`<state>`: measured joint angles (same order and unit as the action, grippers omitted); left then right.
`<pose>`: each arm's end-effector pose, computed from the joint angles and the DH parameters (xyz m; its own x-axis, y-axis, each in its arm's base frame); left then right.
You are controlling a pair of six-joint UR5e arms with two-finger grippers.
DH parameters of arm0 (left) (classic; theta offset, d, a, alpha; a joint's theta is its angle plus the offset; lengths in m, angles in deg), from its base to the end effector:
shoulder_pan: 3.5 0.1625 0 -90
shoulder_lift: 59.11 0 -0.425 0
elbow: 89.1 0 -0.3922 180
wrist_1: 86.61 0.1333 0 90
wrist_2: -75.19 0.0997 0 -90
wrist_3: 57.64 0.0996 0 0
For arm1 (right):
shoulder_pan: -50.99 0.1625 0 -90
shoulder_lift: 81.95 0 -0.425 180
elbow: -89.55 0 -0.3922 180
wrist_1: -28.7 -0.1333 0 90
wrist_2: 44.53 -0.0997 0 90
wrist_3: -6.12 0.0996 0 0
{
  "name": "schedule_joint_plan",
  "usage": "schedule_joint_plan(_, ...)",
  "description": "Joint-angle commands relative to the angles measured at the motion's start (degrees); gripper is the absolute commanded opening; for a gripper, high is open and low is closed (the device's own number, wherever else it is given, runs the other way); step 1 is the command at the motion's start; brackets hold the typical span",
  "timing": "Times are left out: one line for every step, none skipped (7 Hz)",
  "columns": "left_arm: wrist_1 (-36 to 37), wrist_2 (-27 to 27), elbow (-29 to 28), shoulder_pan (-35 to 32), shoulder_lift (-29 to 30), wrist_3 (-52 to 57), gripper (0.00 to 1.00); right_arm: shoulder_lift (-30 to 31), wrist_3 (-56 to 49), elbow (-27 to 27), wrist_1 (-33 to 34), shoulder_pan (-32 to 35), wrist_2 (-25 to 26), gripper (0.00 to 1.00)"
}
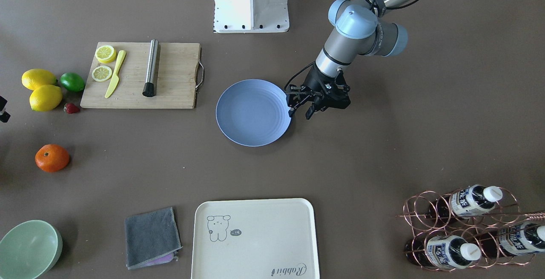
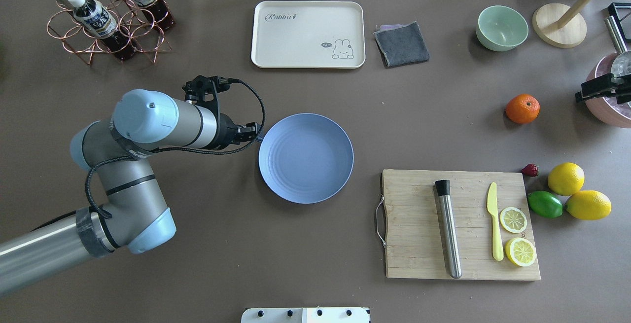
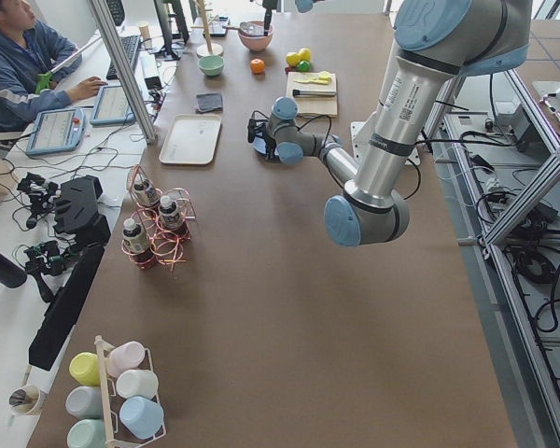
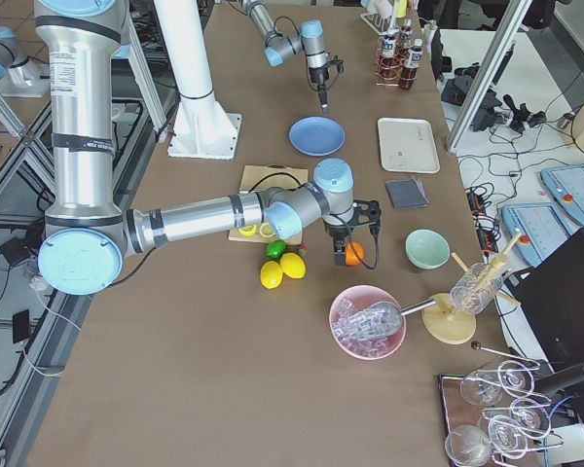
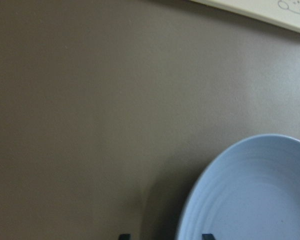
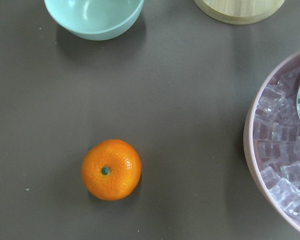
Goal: Pick orange to plate
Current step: 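Push the light blue plate toward the table center with the left gripper, then withdraw the left arm while the right gripper descends onto the orange tangerine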
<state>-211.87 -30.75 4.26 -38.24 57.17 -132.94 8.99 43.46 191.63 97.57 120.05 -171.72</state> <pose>0.4804 -0.4621 0.3000 0.4244 0.0027 -0.9055 0.2439 0.9627 0.1171 -0.1120 -0.4973 0.5255 0.6831 0.0130 0.7302 -0.1411 0.9834 0.1145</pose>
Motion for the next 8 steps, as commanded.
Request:
schedule_joint_plan(0.2, -8.5, 4.5, -10.9, -9.4, 11.7, 0.98, -3.7, 3.8, -1.4, 0.4, -4.2, 2.6, 1.00)
schedule_joint_plan(0.2, -12.3, 6.6, -15.1, -14.8, 19.4, 0.98, -6.1, 5.1, -2.8, 0.5, -7.3, 4.1, 1.00)
schedule_joint_plan(0.2, -18.3, 6.7, -22.0, -18.0, 26.7, 0.98, -10.3, 5.3, -4.6, 3.2, -8.2, 4.2, 1.00)
schedule_joint_plan(0.1, -24.2, 6.7, -29.9, -23.0, 37.7, 0.98, -13.2, 5.3, -4.8, 7.6, -9.5, 4.2, 1.00)
schedule_joint_plan(1.7, -32.9, 5.3, -38.2, -26.3, 47.7, 0.98, -13.4, 5.1, -6.7, 7.4, -10.4, 4.5, 1.00)
schedule_joint_plan(8.1, -39.0, 4.2, -46.0, -26.5, 56.1, 0.98, -13.6, 5.1, -7.5, 7.4, -10.5, 4.5, 1.00)
schedule_joint_plan(11.4, -37.7, 3.8, -51.0, -29.9, 67.0, 0.98, -13.3, 4.6, -7.9, 7.4, -10.5, 4.4, 1.00)
schedule_joint_plan(13.1, -33.4, 1.6, -54.0, -31.8, 72.0, 0.98, -13.2, 4.5, -8.1, 7.3, -10.5, 4.4, 1.00)
